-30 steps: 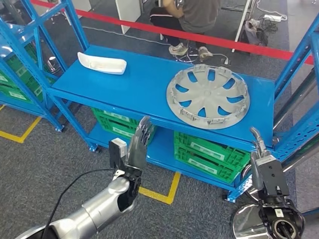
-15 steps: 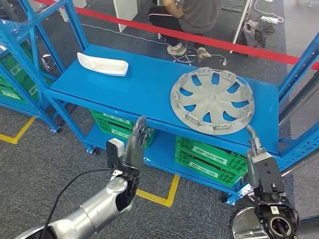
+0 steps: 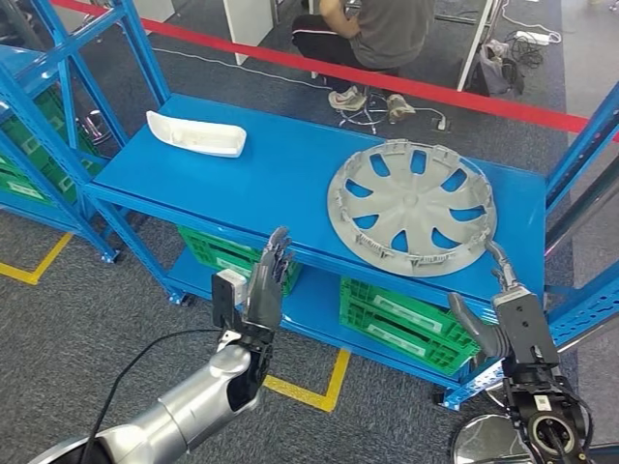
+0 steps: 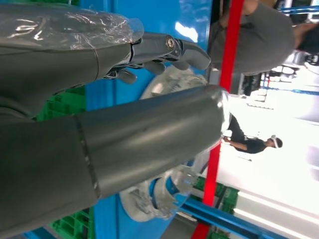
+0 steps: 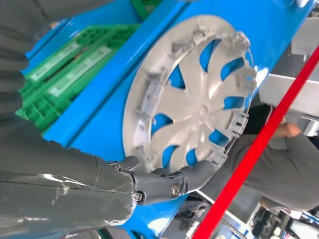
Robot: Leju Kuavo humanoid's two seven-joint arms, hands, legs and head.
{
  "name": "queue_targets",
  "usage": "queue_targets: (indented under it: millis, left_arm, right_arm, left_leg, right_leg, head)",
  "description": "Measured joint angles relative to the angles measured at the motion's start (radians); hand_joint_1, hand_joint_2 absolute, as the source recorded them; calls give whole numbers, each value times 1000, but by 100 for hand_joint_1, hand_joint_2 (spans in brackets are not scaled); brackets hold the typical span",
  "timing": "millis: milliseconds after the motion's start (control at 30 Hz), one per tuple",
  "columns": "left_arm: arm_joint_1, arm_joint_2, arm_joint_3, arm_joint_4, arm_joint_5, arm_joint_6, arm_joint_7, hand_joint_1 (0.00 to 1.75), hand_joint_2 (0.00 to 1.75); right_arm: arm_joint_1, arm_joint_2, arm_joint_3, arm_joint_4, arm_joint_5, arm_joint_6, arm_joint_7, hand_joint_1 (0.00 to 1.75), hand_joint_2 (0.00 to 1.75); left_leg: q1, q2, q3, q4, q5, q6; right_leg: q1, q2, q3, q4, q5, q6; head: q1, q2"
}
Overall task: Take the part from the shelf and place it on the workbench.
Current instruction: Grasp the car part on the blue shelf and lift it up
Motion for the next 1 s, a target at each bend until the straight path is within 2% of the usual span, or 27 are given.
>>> queue_targets:
  millis: [33,100,133,167,200,267,300,333,367,400,500,600,700,833,867,1000]
  left_arm:
    - [0,1,0,-1,0,0,0,0,0]
    - [4,3,0,-1,0,0,0,0,0]
    - [8,5,0,-1,0,0,0,0,0]
    - [11,6,0,-1,0,0,0,0,0]
    - [12,7,0,-1,-1,0,0,0,0]
    - [12,9,0,-1,-4,0,1,0,0]
    - [12,9,0,-1,-6,0,2,0,0]
    - [13,9,0,-2,-7,1,3,0,0]
    - [13,10,0,-3,-8,2,5,0,0]
    - [14,10,0,-4,-8,2,6,0,0]
    - [13,10,0,-5,-10,3,7,0,0]
    - [13,10,0,-6,-13,3,7,0,0]
    - [12,10,0,-6,-16,1,7,0,0]
    - [12,10,0,-6,-18,-2,7,0,0]
    - [12,9,0,-6,-18,-3,7,0,0]
    - [11,8,0,-6,-18,-5,10,0,0]
  right_arm:
    - [-2,0,-1,0,0,0,0,0,175]
    - [-5,0,-2,2,0,1,0,0,175]
    - [-4,0,-3,2,1,1,1,0,175]
    - [-4,0,-3,3,1,1,3,0,175]
    - [-3,0,-3,3,2,2,5,0,175]
    - [-6,0,-3,4,3,3,10,0,175]
    - [-9,0,-4,5,3,4,11,0,175]
    - [-12,0,-4,6,3,6,12,0,175]
    - [-14,-1,-4,8,3,8,13,0,175]
    - [-16,-2,-5,9,2,10,14,0,175]
    - [-23,-4,-3,14,3,16,19,0,175]
    - [-40,-6,-3,24,20,28,41,0,175]
    - [-62,-11,-2,40,50,53,74,0,175]
    - [-108,-20,4,81,91,107,114,0,175]
    - [-122,-22,6,94,100,122,122,0,175]
    - [-167,-27,17,140,119,165,146,0,175]
  left_leg:
    - [3,0,-33,61,-25,-5]
    - [11,1,-123,203,-68,-15]
    - [15,1,-154,242,-68,-19]
    - [19,1,-166,241,-48,-22]
    - [23,2,-156,199,-10,-25]
    - [29,4,-94,50,74,-29]
    - [29,5,-68,-8,96,-27]
    - [29,5,-52,-42,104,-23]
    - [27,3,-47,-53,100,-19]
    - [26,2,-47,-54,98,-14]
    - [23,-2,-46,-56,96,-9]
    - [22,-3,-45,-55,91,-2]
    - [20,-3,-44,-55,90,2]
    - [19,-2,-44,-54,91,5]
    - [18,-2,-44,-54,91,6]
    - [19,-2,-43,-55,93,7]
  right_leg:
    - [-1,-1,5,-3,-2,-3]
    - [-2,-2,11,-4,-8,-7]
    - [-3,-1,14,-4,-12,-7]
    - [-4,0,20,-4,-17,-4]
    - [-6,0,27,-4,-23,-1]
    - [-7,2,42,-1,-37,10]
    - [-5,3,46,0,-44,16]
    - [-4,4,48,2,-50,23]
    - [-3,5,48,5,-54,25]
    - [-4,5,49,5,-57,21]
    - [-5,1,55,2,-59,8]
    - [-5,0,62,-9,-59,8]
    - [-5,0,64,-15,-57,13]
    - [-8,0,64,-17,-55,36]
    - [-9,0,64,-17,-55,39]
    - [-7,0,64,-15,-54,40]
  head:
    - [-2,0]
    - [-6,0]
    - [-8,0]
    - [-10,0]
    - [-12,0]
    - [-16,0]
    - [-16,0]
    - [-15,0]
    - [-13,0]
    - [-11,0]
    - [-7,0]
    - [-4,0]
    - [-3,0]
    - [-3,0]
    - [-3,0]
    - [-3,0]
